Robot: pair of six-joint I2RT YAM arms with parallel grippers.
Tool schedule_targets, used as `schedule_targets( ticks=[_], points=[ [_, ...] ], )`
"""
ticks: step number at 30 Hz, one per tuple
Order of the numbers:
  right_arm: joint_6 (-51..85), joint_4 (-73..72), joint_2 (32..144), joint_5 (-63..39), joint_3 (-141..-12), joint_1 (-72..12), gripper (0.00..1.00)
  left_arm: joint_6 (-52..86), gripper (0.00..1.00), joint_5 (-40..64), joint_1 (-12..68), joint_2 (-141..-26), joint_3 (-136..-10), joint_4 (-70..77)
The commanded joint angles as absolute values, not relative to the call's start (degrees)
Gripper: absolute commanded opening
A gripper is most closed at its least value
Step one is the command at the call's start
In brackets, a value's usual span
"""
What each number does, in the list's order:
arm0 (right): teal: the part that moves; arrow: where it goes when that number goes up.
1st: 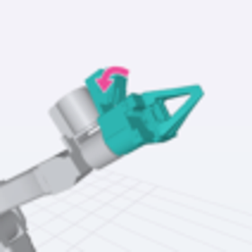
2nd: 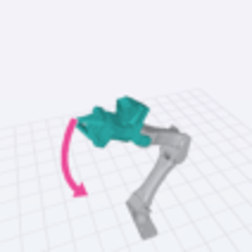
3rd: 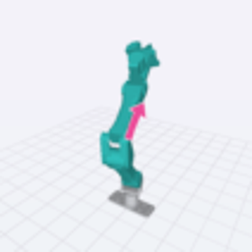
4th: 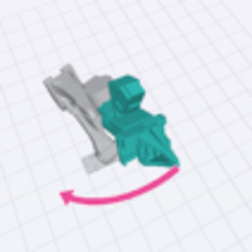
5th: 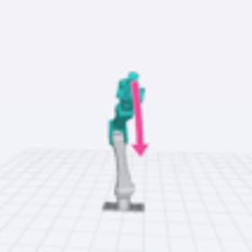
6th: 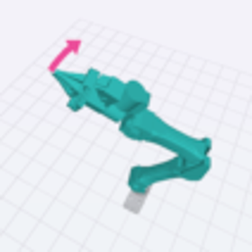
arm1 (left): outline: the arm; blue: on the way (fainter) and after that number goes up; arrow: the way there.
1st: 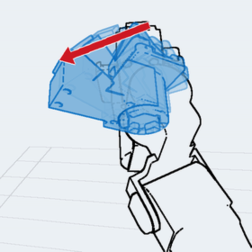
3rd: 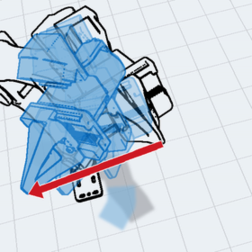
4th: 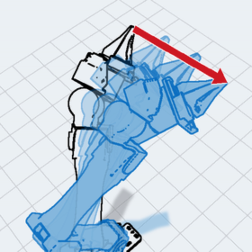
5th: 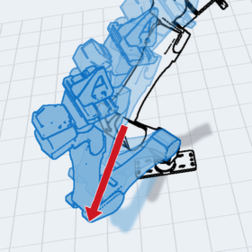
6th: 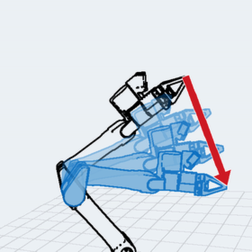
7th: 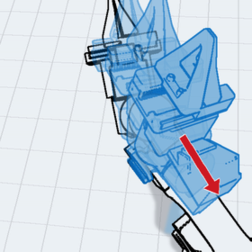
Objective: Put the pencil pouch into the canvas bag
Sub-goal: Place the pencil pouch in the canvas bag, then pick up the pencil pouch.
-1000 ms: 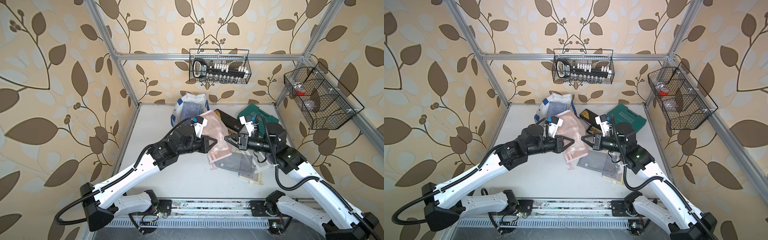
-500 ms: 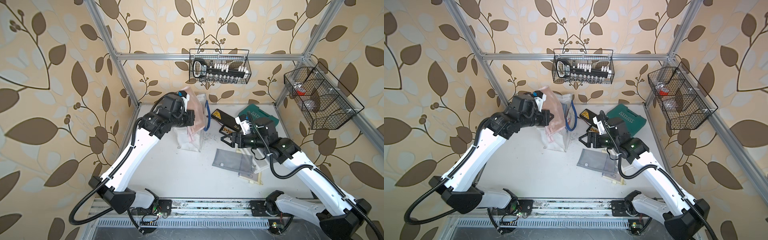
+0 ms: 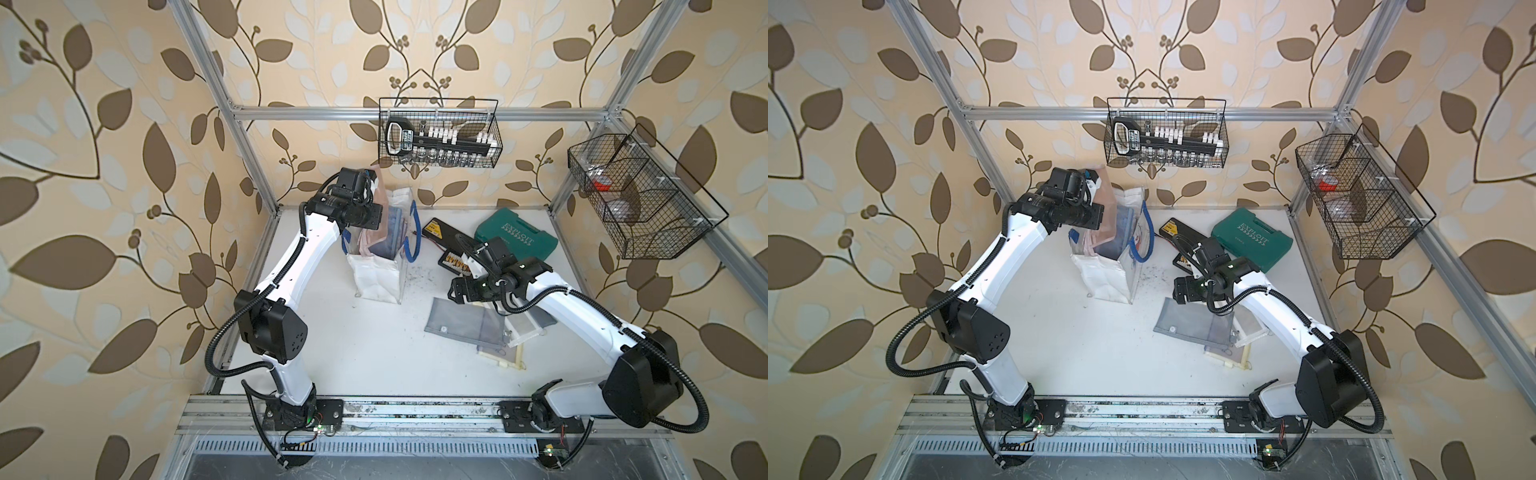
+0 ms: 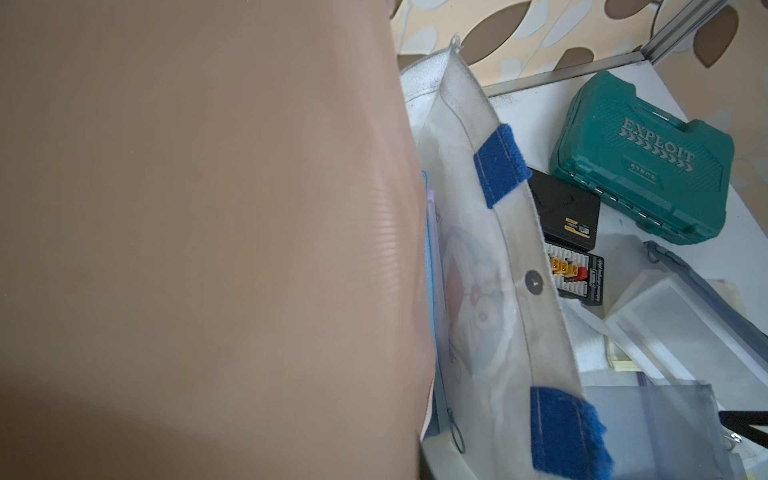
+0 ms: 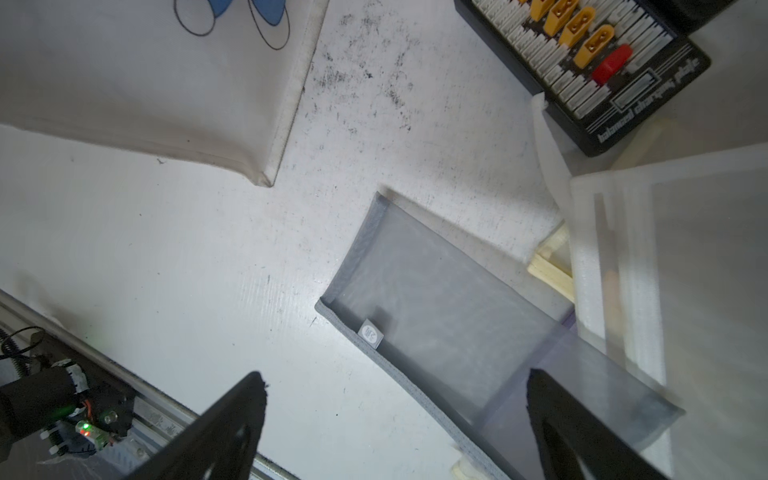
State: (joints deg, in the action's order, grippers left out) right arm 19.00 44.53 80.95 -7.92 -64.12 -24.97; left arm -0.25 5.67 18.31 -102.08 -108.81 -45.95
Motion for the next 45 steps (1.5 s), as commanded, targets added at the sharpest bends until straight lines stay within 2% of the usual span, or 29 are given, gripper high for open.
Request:
schedule_targets(
  ticks=[1, 6, 11, 14, 17, 23, 30, 34, 40, 45],
  points=[
    [16.1, 45.0, 82.3, -6.7, -62.0, -23.8, 0.96, -4.0, 0.00, 12.4, 18.4, -103.5, -111.8, -42.2],
    [15.2, 43.3, 84.1, -8.0, -59.8, -21.5, 0.97, -3.6, 0.00, 17.3, 18.3, -106.4, -111.4, -43.5],
    [15.2, 41.3, 86.6, -9.2, -59.0, -20.6, 0.96, -2.9, 0.01, 16.9, 18.3, -104.6, -105.4, -43.4],
    [15.1, 40.5, 88.1, -9.4, -59.1, -20.6, 0.97, -3.2, 0.42, 15.1, 18.3, -103.4, -103.9, -44.0],
    [14.6, 40.4, 89.7, -8.6, -60.1, -20.6, 0.96, -3.6, 0.70, 12.3, 18.3, -102.6, -105.4, -45.7],
    [13.8, 40.5, 92.9, -7.7, -61.8, -20.6, 0.96, -2.8, 0.98, 6.1, 18.3, -97.7, -108.6, -48.8],
    [13.8, 39.5, 95.2, -7.9, -60.8, -20.6, 0.92, 0.3, 0.99, -0.5, 19.6, -87.9, -106.0, -51.6],
    [13.7, 39.0, 96.1, -8.8, -59.5, -20.6, 0.90, 2.2, 0.99, 1.7, 23.0, -80.2, -99.7, -54.1],
    [14.7, 38.8, 94.5, -10.4, -56.7, -21.2, 0.85, 11.3, 0.99, 11.9, 36.4, -68.7, -86.1, -53.6],
    [16.5, 38.7, 92.3, -11.3, -53.9, -22.1, 0.83, 24.7, 0.99, 17.2, 49.0, -62.1, -69.0, -45.4]
  ],
)
